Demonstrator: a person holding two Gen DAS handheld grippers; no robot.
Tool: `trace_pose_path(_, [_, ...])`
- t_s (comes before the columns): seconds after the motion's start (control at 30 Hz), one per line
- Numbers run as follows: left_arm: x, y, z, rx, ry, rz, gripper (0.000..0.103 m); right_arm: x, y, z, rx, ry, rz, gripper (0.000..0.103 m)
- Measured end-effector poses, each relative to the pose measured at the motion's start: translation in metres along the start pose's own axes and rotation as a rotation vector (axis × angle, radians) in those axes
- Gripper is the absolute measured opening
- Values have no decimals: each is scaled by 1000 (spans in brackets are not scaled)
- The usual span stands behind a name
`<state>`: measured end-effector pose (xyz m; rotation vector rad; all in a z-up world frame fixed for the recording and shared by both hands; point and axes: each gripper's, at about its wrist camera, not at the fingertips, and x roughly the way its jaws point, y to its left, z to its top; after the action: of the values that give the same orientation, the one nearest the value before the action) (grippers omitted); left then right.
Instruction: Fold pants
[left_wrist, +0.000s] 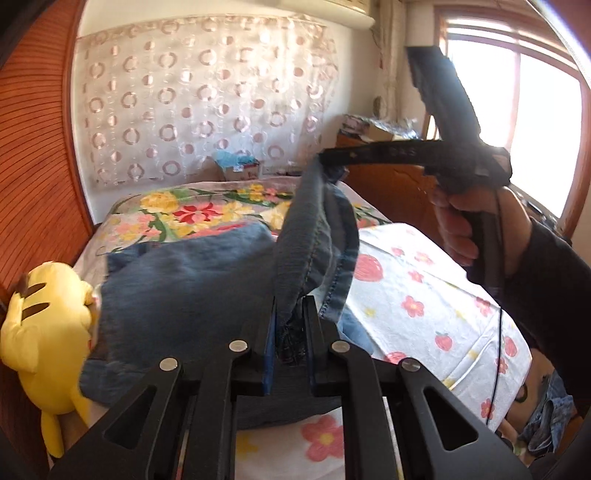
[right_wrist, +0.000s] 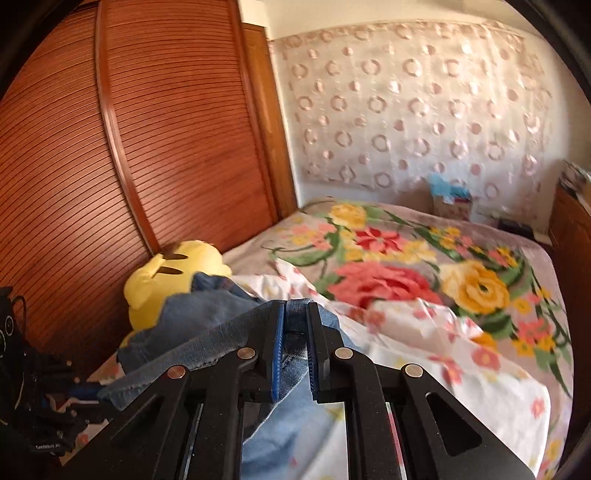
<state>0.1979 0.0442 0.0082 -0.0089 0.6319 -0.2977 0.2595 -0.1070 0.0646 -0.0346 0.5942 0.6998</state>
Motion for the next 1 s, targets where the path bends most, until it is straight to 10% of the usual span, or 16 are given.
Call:
trace_pose_path(0.57, [10, 95, -72, -256, 90, 72, 14, 200, 63, 55, -185, 216, 151, 11])
trace_pose_path(0.77, [20, 99, -81, -280, 125, 77, 22, 208, 64, 62, -173, 236, 153, 36])
trace_pose_path(1.0, [2, 104, -67, -272, 69, 132, 52, 155, 38, 44, -173, 188, 80, 36])
